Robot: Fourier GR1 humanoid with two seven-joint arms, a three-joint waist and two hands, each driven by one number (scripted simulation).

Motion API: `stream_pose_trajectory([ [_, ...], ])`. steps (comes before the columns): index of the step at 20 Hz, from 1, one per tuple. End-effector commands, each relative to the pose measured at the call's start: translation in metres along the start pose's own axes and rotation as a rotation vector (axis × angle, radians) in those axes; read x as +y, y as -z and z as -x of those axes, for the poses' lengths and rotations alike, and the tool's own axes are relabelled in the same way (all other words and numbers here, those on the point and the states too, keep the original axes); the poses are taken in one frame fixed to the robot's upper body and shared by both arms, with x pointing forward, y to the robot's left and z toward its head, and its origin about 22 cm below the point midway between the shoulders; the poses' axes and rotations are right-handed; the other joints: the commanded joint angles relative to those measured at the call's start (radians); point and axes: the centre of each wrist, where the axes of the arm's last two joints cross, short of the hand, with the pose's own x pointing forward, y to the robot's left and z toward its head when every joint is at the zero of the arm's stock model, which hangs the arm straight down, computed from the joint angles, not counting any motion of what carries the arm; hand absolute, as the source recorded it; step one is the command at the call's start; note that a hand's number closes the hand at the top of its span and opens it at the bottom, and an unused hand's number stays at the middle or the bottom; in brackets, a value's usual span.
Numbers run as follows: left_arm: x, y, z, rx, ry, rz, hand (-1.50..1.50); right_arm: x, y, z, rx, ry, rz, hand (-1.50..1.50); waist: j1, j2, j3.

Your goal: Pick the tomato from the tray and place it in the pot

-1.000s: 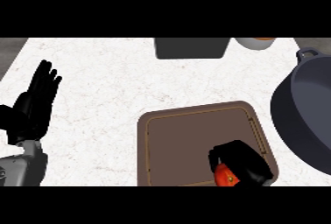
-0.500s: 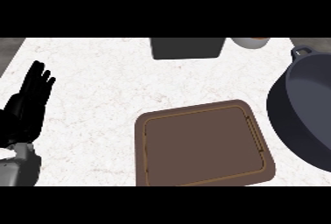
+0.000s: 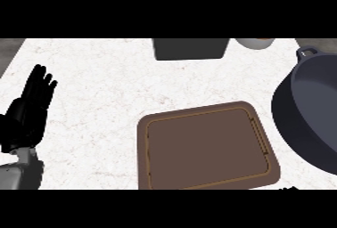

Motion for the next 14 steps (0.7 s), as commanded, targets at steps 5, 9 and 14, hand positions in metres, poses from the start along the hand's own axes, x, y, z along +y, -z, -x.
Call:
stream_pose_trajectory([
  [5, 0.001, -0.008, 0.004, 0.005, -0.009, 0.018, 0.0, -0.064, -0.009, -0.011, 0.054, 0.069, 0.255, 1.5, 0.018, 0.003, 0.0],
  [9, 0.002, -0.002, 0.006, 0.002, -0.004, 0.006, 0.0, -0.063, 0.01, 0.012, 0.075, 0.124, 0.279, 1.5, 0.024, 0.008, 0.001],
  [14, -0.006, 0.001, 0.0, -0.005, -0.004, 0.04, 0.0, -0.075, 0.035, 0.05, 0.137, 0.143, 0.306, 1.5, 0.036, 0.011, 0.001],
])
